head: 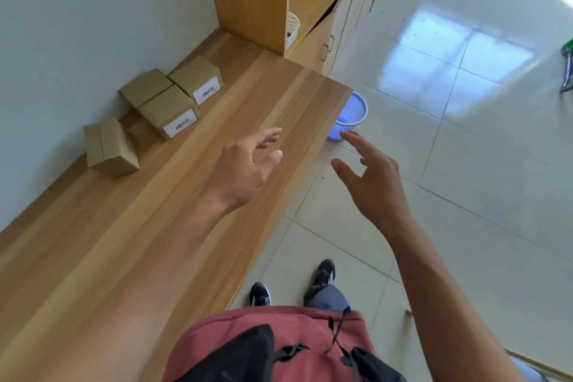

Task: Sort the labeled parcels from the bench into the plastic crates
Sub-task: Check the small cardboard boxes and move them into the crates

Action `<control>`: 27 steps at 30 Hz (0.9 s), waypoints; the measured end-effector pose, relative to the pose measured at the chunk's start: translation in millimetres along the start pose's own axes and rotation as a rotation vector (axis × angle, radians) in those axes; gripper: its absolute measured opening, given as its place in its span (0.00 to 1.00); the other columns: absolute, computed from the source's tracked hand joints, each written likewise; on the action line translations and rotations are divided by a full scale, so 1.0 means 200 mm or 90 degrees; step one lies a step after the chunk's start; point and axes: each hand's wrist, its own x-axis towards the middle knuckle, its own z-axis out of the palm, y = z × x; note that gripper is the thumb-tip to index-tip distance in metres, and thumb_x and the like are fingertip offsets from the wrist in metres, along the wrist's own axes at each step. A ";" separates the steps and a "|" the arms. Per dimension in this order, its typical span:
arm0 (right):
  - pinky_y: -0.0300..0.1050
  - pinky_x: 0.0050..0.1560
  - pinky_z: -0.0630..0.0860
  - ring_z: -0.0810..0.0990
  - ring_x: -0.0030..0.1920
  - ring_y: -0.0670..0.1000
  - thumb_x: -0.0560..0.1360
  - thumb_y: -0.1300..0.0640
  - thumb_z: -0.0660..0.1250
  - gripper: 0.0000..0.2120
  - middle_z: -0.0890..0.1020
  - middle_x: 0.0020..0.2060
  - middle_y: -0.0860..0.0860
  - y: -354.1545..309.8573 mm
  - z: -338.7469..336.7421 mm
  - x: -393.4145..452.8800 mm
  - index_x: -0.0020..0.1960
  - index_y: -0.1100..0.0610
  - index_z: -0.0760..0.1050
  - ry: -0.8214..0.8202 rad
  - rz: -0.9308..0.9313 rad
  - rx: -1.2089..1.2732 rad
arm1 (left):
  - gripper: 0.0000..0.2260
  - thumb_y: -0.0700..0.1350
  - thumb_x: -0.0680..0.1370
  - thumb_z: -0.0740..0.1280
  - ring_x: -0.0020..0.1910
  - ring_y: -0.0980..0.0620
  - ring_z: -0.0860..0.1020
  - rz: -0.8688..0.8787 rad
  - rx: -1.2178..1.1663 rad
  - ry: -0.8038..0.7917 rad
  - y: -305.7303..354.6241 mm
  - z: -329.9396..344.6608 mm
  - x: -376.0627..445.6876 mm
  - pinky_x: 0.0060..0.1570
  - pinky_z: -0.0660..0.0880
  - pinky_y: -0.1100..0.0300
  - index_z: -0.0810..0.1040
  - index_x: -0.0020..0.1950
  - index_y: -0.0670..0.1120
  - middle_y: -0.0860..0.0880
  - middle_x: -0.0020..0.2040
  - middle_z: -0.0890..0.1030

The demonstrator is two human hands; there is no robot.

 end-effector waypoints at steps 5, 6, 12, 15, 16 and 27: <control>0.53 0.71 0.73 0.77 0.70 0.51 0.79 0.55 0.74 0.25 0.77 0.72 0.47 0.12 -0.08 0.35 0.74 0.48 0.75 -0.053 0.001 0.012 | 0.20 0.49 0.84 0.67 0.67 0.61 0.76 -0.025 0.008 0.034 0.07 0.10 0.32 0.69 0.75 0.51 0.74 0.76 0.52 0.56 0.68 0.79; 0.52 0.71 0.72 0.77 0.70 0.51 0.79 0.55 0.74 0.25 0.77 0.72 0.47 0.14 -0.10 0.42 0.74 0.48 0.75 -0.071 -0.003 0.012 | 0.20 0.49 0.84 0.67 0.67 0.61 0.76 -0.034 0.008 0.047 0.09 0.11 0.38 0.69 0.75 0.51 0.74 0.76 0.52 0.56 0.68 0.79; 0.46 0.73 0.68 0.73 0.73 0.48 0.79 0.56 0.73 0.24 0.76 0.74 0.48 0.22 -0.14 0.88 0.74 0.49 0.75 -0.176 -0.060 0.013 | 0.20 0.48 0.84 0.67 0.68 0.59 0.76 -0.107 0.001 0.119 0.16 0.20 0.62 0.69 0.75 0.52 0.74 0.76 0.51 0.56 0.68 0.79; 0.53 0.73 0.71 0.74 0.72 0.52 0.80 0.55 0.73 0.24 0.75 0.74 0.46 0.21 -0.09 1.07 0.75 0.48 0.74 -0.235 -0.096 -0.006 | 0.20 0.48 0.84 0.67 0.68 0.59 0.76 -0.156 -0.009 0.173 0.14 0.20 0.65 0.68 0.76 0.53 0.74 0.76 0.51 0.56 0.69 0.79; 0.55 0.72 0.71 0.75 0.72 0.53 0.80 0.54 0.73 0.25 0.75 0.74 0.45 0.19 -0.06 1.11 0.75 0.47 0.74 -0.259 -0.109 -0.012 | 0.20 0.48 0.84 0.67 0.68 0.59 0.75 -0.177 -0.013 0.191 0.13 0.19 0.64 0.69 0.76 0.53 0.73 0.77 0.51 0.56 0.70 0.79; 0.40 0.69 0.70 0.76 0.70 0.52 0.80 0.55 0.72 0.24 0.75 0.74 0.47 -0.01 0.36 1.55 0.75 0.51 0.74 -0.401 -0.245 -0.060 | 0.20 0.47 0.83 0.68 0.69 0.59 0.75 -0.302 -0.052 0.326 -0.19 0.00 0.77 0.67 0.76 0.49 0.74 0.76 0.52 0.55 0.71 0.78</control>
